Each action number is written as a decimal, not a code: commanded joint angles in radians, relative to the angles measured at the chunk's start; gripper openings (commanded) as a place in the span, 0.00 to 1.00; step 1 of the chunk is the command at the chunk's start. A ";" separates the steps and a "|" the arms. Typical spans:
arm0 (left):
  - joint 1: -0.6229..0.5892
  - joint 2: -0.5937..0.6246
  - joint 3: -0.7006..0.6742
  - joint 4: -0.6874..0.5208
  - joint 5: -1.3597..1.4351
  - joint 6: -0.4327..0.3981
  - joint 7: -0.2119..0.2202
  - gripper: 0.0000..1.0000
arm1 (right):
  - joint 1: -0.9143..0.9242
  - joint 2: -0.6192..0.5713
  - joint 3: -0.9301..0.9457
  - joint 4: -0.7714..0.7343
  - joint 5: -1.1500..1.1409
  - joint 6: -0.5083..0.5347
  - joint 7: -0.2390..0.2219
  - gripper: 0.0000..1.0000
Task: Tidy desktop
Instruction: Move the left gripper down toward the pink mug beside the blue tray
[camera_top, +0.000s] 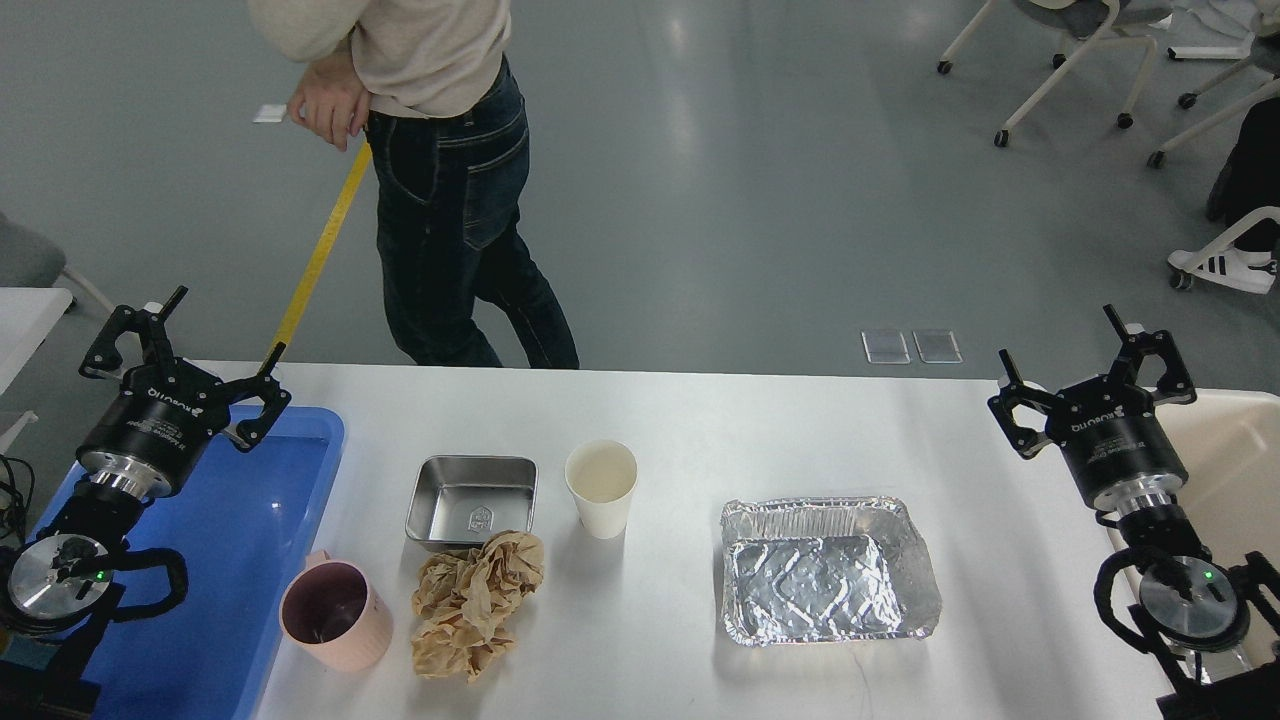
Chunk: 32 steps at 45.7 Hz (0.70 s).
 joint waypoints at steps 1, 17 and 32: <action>0.000 0.000 0.000 0.001 0.000 0.011 0.001 0.97 | -0.001 -0.001 0.000 -0.003 0.000 0.000 -0.002 1.00; -0.015 0.005 0.018 0.001 0.000 0.072 0.010 0.97 | -0.005 0.000 0.000 -0.007 0.000 0.000 0.000 1.00; -0.041 0.016 0.023 -0.036 0.267 0.195 -0.010 0.97 | -0.012 0.005 -0.003 -0.003 0.000 -0.003 0.000 1.00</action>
